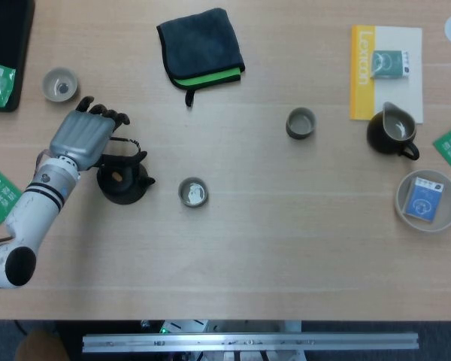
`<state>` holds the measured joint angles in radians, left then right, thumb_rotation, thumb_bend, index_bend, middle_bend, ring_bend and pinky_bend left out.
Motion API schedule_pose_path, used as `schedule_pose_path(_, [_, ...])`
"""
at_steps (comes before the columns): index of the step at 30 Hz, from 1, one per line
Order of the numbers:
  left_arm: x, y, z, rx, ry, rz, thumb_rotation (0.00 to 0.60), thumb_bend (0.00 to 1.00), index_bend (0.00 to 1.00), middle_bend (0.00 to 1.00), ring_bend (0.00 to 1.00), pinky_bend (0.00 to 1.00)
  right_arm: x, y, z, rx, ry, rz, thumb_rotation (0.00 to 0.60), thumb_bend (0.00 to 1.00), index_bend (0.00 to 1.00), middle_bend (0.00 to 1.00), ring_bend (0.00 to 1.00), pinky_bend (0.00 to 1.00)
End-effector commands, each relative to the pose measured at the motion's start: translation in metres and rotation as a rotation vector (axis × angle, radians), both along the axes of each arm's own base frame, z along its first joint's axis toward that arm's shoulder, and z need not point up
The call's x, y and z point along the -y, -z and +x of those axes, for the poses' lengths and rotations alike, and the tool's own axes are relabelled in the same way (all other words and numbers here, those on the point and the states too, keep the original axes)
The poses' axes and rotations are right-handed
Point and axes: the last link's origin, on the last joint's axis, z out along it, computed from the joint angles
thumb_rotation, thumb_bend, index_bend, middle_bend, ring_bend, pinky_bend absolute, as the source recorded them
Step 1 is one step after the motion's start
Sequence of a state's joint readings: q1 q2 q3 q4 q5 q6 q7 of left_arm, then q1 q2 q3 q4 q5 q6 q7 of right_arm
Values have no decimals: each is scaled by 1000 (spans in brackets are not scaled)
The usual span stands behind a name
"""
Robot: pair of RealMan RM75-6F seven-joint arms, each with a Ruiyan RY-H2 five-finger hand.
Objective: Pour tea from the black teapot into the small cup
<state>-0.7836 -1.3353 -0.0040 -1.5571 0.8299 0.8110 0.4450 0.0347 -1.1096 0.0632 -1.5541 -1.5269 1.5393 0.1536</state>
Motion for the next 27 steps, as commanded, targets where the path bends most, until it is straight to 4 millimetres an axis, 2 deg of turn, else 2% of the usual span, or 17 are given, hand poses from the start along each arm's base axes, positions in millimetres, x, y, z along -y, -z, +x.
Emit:
schedule_pose_path(1, [1,2,-3,-30,3,0,48,163,268,286,157,45,1,1,0,1,0,2,600,50,241,189,0,0])
schedule_pose_path(3, [2,3,-4,-37,-1,-7,45,163,301,316,191,45,1,1,0,1,-2,3,600,49,241,189,0,0])
schedule_pose_path(11, [7,5,-6,-59,-11,-22,42,163,314,365,247,45,1,2,0,3,-4,6,600,49,240,189,0,0])
schedule_pose_path(27, [20,-9,12,22,6,-23,37,163,348,386,260,45,3,3,1,6,-10,7,600,49,241,189,0,0])
